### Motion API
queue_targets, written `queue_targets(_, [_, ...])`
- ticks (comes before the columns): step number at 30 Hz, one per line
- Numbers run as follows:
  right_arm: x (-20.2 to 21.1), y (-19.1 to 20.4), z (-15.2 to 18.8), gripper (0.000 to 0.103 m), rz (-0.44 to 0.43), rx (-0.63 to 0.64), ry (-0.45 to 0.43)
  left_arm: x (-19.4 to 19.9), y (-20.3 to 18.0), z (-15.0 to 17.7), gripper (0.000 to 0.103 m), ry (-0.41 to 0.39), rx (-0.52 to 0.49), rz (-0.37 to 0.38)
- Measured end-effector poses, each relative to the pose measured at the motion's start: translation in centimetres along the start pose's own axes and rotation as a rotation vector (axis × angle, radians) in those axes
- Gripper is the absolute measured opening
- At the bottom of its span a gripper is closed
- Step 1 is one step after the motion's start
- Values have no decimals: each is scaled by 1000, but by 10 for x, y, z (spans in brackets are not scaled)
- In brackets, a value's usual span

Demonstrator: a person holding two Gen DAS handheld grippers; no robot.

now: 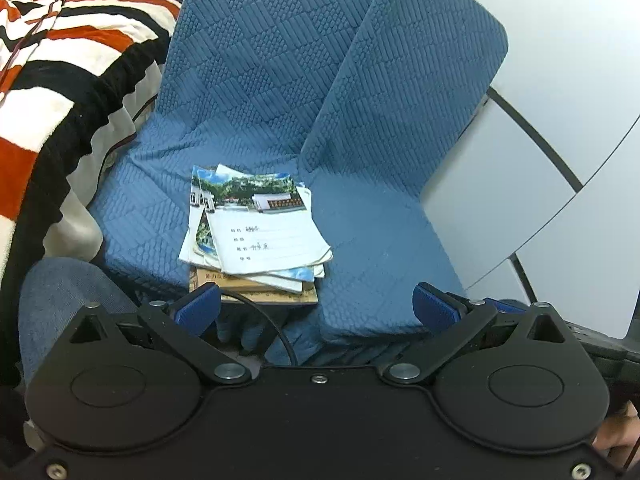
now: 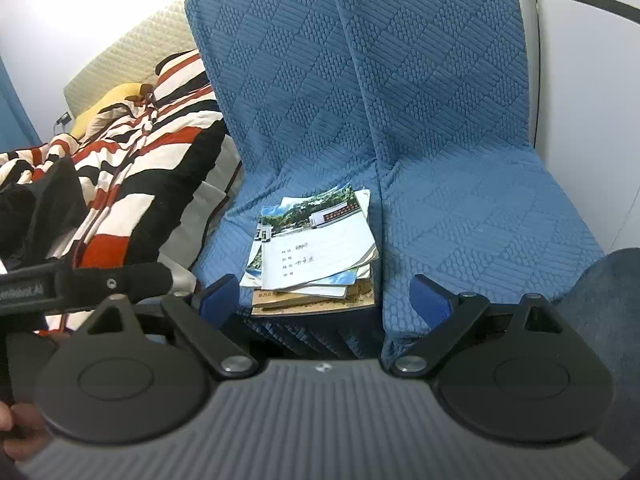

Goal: Organize objects

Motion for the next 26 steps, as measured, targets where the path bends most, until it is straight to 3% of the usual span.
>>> queue_targets(26, [-3, -2, 6, 93, 20, 11, 27, -3, -11, 3, 102, -9, -30, -10])
Point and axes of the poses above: each gripper's, at about its wrist camera, not at the fingertips, and x roughly against the way its jaws point, y to its left, z to its underside, the point moved 8 cm from there along -x, roughly the way its jaws point, and after that the axes turned 8 degrees about -y, right-handed, at the moved point
